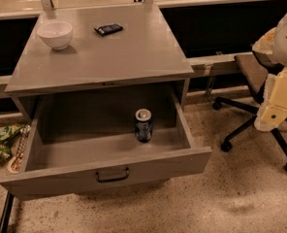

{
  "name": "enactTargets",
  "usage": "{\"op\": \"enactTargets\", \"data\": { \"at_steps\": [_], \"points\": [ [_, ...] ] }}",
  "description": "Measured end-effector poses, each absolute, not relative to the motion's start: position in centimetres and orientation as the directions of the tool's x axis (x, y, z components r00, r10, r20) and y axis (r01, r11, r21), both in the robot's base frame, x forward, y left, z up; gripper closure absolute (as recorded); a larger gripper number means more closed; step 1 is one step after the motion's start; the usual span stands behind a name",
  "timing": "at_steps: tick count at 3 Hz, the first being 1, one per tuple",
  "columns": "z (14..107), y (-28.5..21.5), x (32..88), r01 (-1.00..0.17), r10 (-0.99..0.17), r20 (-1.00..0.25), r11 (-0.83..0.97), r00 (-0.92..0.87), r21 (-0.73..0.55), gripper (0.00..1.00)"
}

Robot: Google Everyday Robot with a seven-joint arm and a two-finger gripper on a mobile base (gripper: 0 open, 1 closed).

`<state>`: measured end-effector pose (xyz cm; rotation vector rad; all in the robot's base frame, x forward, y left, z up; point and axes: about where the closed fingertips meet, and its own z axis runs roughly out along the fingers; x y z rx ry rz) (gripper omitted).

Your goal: Pick pepsi can from top drawer and place on counter

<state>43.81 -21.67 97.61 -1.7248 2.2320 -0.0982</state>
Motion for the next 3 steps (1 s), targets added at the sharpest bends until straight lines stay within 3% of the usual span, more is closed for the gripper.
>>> {"op": "enactTargets", "data": {
  "at_steps": [2,3],
  "points": [
    [97.4,-21.4,44.1,-0.933,-0.945,-0.244,0.274,-0.216,-0.234,0.0],
    [94.3,-19.0,45.5,-0.946,-0.913,-0.354,0.277,-0.203,-0.171,0.0]
  ]
}}
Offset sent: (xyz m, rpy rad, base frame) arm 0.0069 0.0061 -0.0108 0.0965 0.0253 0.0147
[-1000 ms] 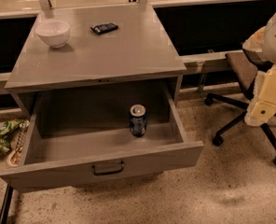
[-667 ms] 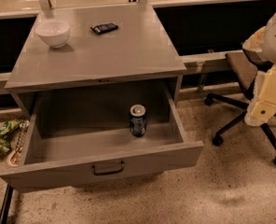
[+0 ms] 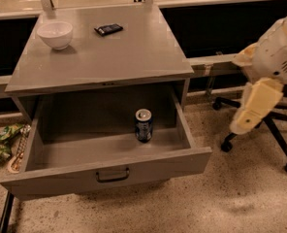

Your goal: Pick pepsi can from top drawer and place on counter

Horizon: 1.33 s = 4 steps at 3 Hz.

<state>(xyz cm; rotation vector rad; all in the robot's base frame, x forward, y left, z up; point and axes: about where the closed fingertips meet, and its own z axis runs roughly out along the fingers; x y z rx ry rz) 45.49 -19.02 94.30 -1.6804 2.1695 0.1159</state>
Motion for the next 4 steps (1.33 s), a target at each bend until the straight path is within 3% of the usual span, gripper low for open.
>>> {"op": "enactTargets", "data": {
  "at_steps": [1,2,3,4],
  "points": [
    [88.7,-13.3,48.0,-0.964,-0.776,-0.607,0.259,-0.17,-0.062,0.0],
    [86.3,-8.6,49.2,-0.976,-0.662,-0.743,0.212,-0.101,-0.056,0.0],
    [86.3,-8.6,49.2,-0.976,-0.662,-0.743,0.212,-0.101,-0.056,0.0],
    [81.8,-5.5,51.5,-0.98,-0.694,-0.715,0.185,-0.083,-0.067,0.0]
  ]
}}
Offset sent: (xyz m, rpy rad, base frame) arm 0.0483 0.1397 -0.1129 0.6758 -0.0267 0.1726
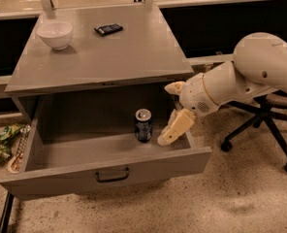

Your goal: Pick pepsi can from top drawer and place on counter

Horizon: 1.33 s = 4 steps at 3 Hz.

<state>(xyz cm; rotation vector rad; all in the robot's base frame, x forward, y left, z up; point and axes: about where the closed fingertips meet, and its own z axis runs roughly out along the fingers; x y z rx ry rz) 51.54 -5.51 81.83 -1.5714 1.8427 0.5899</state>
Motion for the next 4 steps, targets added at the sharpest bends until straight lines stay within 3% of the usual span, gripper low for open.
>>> {"op": "enactTargets", "data": {
  "at_steps": [2,4],
  "points": [
    [80.5,-5.1,52.6,-0.981,-0.677,-0.73,0.186,-0.09,-0.052,0.0],
    [75.7,-3.9,57.4,-0.957,-0.598,-0.787,0.289,-0.152,-0.035,0.0]
  ]
}}
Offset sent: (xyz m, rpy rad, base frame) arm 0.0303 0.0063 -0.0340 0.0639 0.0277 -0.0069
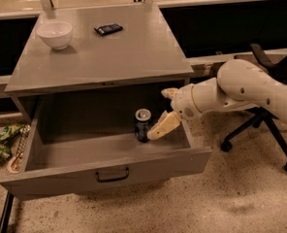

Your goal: Pick pepsi can from top drawer and place on counter

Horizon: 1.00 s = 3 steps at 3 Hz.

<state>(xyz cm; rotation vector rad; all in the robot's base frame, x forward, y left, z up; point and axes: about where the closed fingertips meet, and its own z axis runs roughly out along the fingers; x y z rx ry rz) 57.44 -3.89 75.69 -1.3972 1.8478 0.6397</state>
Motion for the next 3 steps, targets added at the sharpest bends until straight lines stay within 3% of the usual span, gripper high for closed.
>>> {"op": "enactTargets", "data": {
  "at_steps": [3],
  "points": [
    [70.4,-1.1,61.3,-0.953,-0.575,-0.808,0.299,-0.132,-0.057,0.0]
  ]
}}
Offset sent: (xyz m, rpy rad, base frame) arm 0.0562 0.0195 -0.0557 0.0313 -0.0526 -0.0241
